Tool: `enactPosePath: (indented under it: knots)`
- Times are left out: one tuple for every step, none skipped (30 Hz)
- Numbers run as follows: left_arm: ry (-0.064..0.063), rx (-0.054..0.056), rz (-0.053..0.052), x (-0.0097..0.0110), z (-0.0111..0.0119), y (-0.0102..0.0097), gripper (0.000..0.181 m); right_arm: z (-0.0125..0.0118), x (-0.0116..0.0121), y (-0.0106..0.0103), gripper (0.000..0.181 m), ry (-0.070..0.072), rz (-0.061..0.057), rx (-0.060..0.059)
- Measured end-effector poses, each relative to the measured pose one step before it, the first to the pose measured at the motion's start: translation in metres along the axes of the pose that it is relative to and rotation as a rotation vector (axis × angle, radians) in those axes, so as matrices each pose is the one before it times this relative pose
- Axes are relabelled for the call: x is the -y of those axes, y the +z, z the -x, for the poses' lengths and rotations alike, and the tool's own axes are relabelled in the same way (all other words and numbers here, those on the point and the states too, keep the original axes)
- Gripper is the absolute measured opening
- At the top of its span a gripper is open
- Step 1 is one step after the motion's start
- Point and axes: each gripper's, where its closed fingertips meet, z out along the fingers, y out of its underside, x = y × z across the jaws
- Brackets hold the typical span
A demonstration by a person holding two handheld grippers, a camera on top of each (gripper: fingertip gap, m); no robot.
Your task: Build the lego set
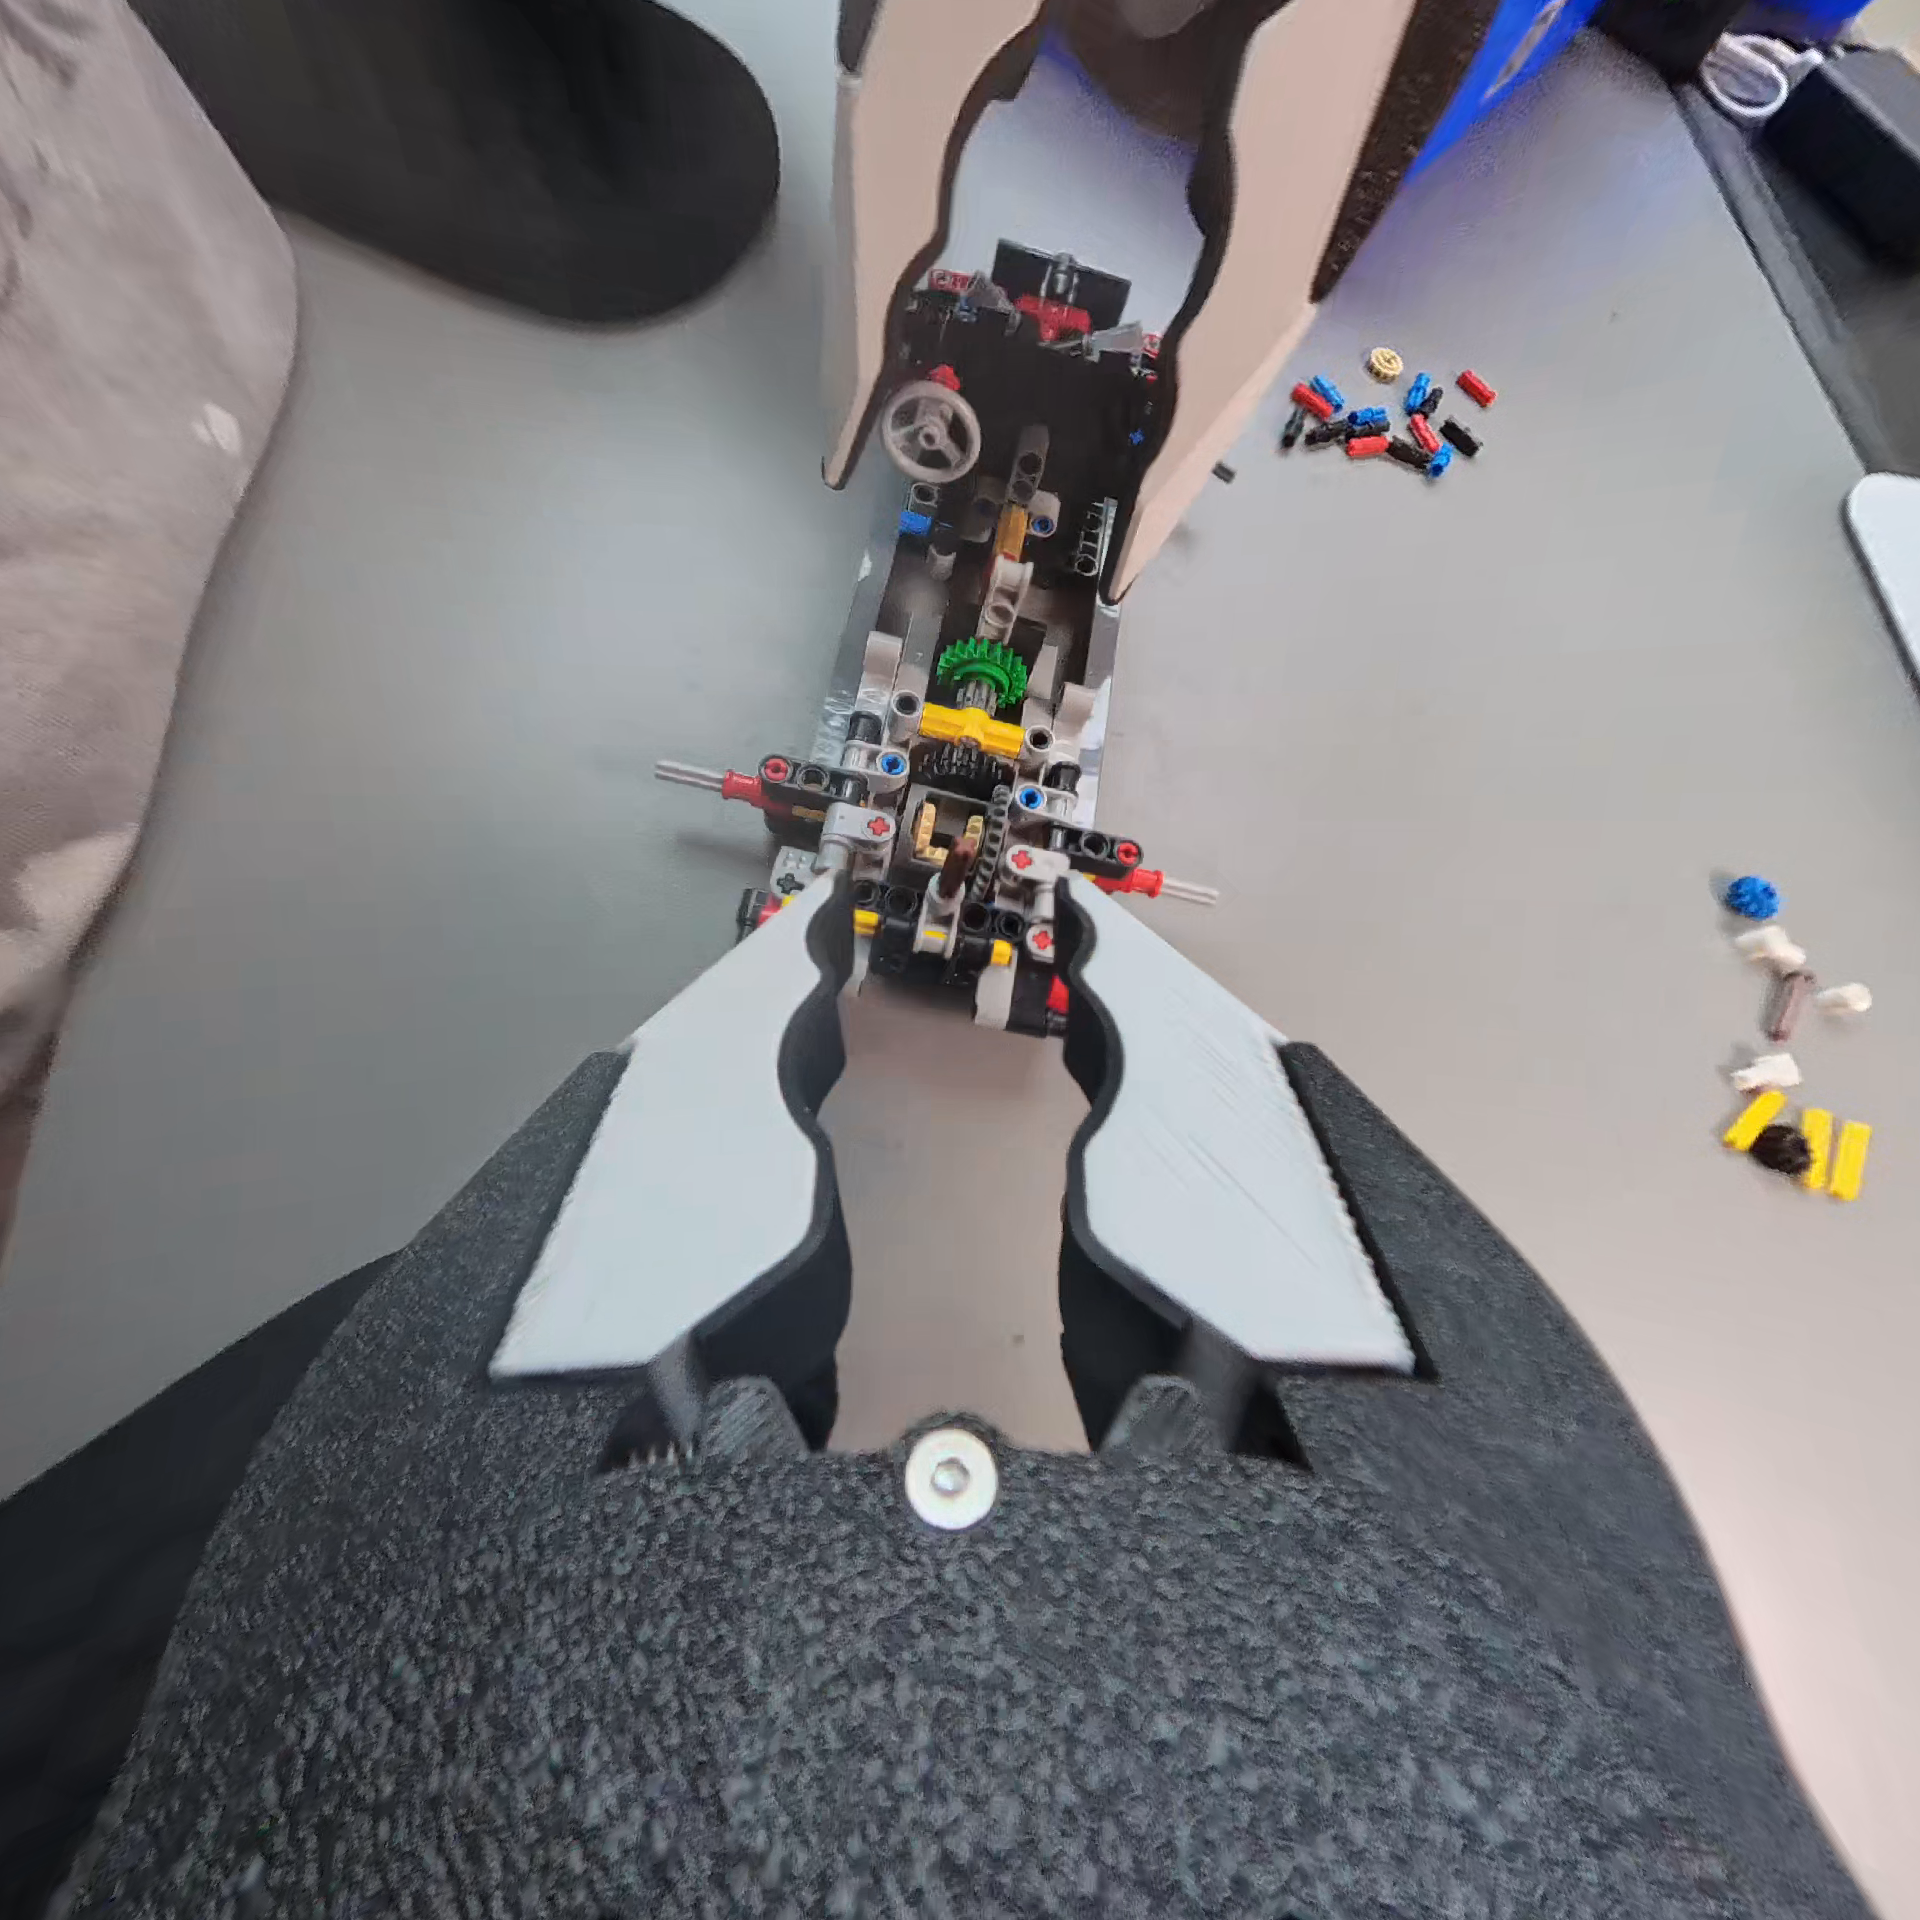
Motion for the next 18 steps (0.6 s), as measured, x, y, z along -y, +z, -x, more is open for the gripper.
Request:
enactPosePath:
  knots:
    - [-0.0088,0.0272,0.0089,-0.00384,0.00050,0.00096,0.068,0.00054,-0.00198,-0.00331,0.042,0.0547,-0.0174,0.0069]
    - [-0.0069,0.0280,-0.0037,-0.00077,0.00012,-0.00053,0.073,0.00044,-0.00275,-0.00229,0.047,0.0374,-0.0040,0.0010]
    - [-0.0106,0.0175,-0.0184,0.00297,-0.00112,-0.00149,0.075,0.00131,-0.00213,-0.00129,0.051,0.0242,-0.0017,0.0007]
    - [-0.0161,0.0129,-0.0178,0.00434,-0.00117,-0.00098,0.078,0.00204,-0.00113,0.00011,0.054,0.0207,-0.0014,0.0023]
    - [-0.0104,0.0097,-0.0006,0.00270,-0.00110,0.00057,0.081,0.00303,-0.00061,0.00136,0.057,0.0195,0.0038,0.0079]
    - [0.0009,0.0164,0.0214,-0.00036,0.00049,0.00240,0.085,0.00219,-0.00121,0.00276,0.057,0.0158,0.0127,0.0018]
    - [0.0119,0.0216,0.0299,-0.00140,0.00164,0.00336,0.093,0.00106,-0.00214,0.00353,0.058,-0.0002,0.0196,-0.0053]
    - [0.0129,0.0036,0.0246,-0.00062,-0.00024,0.00395,0.098,0.00010,-0.00172,0.00339,0.058,-0.0149,0.0134,-0.0099]
    - [0.0067,-0.0111,0.0164,0.00065,-0.00142,0.00404,0.099,-0.00081,-0.00182,0.00333,0.057,-0.0120,0.0131,-0.0101]
    - [0.0046,-0.0119,0.0114,0.00133,-0.00063,0.00397,0.099,-0.00122,-0.00183,0.00269,0.057,-0.0019,0.0120,-0.0064]
    - [0.0066,-0.0183,0.0151,0.00075,-0.00120,0.00439,0.097,-0.00047,-0.00173,0.00189,0.057,0.0025,0.0081,0.0025]
    - [0.0113,-0.0203,0.0236,-0.00065,-0.00181,0.00457,0.095,-0.00132,0.00035,0.00008,0.057,0.0003,-0.0065,-0.0016]
    - [0.0199,-0.0010,0.0343,-0.00248,0.00071,0.00404,0.093,-0.00245,-0.00043,-0.00038,0.057,0.0056,-0.0023,-0.0084]
    - [0.0232,0.0120,0.0316,-0.00277,0.00244,0.00261,0.090,-0.00143,-0.00083,-0.00069,0.057,0.0097,-0.0042,-0.0010]
    - [0.0198,0.0148,0.0159,-0.00117,0.00314,0.00078,0.086,-0.00176,-0.00100,-0.00085,0.058,0.0110,-0.0050,-0.0052]
    - [0.0088,0.0082,0.0037,0.00001,0.00277,-0.00023,0.081,-0.00132,-0.00081,-0.00066,0.058,0.0098,-0.0063,-0.0042]
    - [0.0005,0.0045,-0.0044,0.00042,0.00244,-0.00011,0.075,-0.00204,-0.00059,-0.00050,0.061,0.0068,-0.0038,-0.0089]
    - [0.0004,0.0012,-0.0106,0.00084,0.00152,0.00001,0.069,-0.00710,-0.00189,0.00003,0.077,0.0118,0.0054,-0.0342]
